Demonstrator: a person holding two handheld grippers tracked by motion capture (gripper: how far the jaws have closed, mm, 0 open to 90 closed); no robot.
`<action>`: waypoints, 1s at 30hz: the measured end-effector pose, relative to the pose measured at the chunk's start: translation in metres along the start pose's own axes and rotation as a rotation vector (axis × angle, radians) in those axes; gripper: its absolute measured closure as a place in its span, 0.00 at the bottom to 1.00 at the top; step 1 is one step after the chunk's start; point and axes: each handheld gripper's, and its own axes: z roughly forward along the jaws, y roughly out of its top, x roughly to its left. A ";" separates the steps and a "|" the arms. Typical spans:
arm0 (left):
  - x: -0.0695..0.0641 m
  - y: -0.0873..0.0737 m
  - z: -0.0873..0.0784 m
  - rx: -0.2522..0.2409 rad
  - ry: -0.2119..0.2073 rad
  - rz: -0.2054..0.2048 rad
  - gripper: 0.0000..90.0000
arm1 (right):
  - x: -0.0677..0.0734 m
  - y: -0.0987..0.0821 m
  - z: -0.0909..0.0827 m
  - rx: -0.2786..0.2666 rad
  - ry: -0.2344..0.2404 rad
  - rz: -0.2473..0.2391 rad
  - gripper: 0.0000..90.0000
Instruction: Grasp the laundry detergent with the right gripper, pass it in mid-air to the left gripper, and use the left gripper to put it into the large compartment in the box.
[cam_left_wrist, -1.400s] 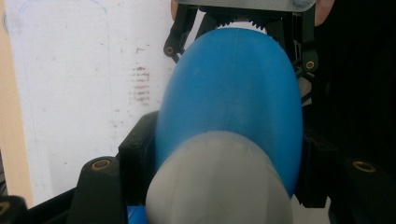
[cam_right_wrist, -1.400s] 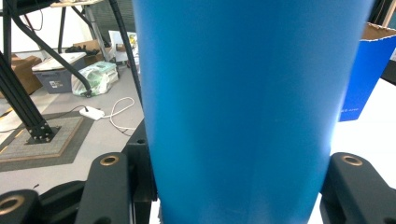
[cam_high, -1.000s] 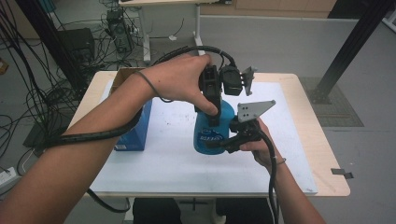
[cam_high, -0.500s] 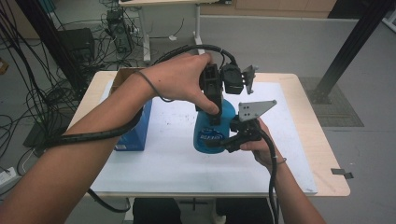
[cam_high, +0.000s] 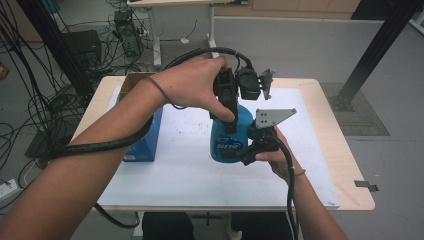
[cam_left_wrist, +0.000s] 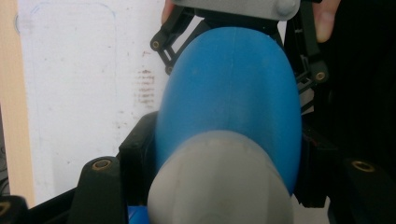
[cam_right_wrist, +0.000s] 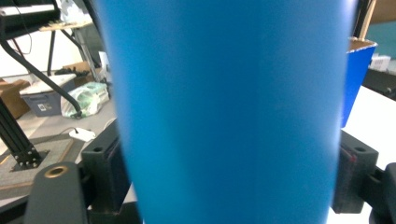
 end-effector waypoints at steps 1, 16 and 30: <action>0.000 0.000 0.000 0.002 0.001 0.002 0.42 | 0.001 -0.001 -0.001 -0.006 -0.007 0.001 0.16; -0.001 0.002 -0.001 0.001 0.003 0.000 0.42 | 0.005 -0.004 -0.008 -0.026 -0.026 -0.022 0.01; 0.001 -0.008 -0.006 0.000 0.015 -0.030 0.42 | 0.008 -0.008 -0.025 -0.034 -0.066 -0.017 0.02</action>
